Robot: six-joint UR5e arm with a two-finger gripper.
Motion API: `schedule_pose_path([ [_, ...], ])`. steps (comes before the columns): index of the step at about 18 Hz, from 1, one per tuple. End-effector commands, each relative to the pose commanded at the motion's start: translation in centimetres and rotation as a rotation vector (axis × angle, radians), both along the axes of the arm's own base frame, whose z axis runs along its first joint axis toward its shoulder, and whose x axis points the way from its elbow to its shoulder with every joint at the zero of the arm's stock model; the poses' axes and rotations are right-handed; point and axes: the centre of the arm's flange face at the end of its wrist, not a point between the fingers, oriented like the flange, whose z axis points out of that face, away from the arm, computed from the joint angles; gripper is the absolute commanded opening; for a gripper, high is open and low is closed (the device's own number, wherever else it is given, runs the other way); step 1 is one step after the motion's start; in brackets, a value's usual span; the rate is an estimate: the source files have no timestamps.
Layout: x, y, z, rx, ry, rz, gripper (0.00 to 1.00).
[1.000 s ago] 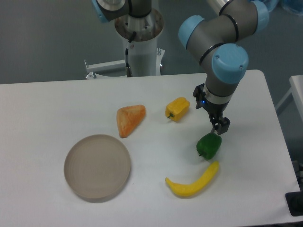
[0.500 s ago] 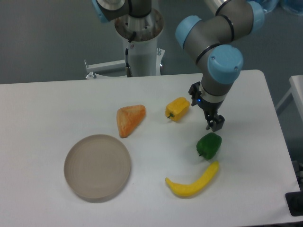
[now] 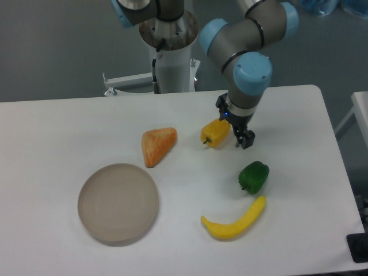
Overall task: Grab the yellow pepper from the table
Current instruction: 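Move the gripper over the yellow pepper and lower onto it, then close the gripper around the yellow pepper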
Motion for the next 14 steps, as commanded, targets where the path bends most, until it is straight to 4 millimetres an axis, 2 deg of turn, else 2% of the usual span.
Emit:
schedule_pose_path([
  [14,2.4,-1.3,-4.8,0.004,0.021,0.078,1.0],
])
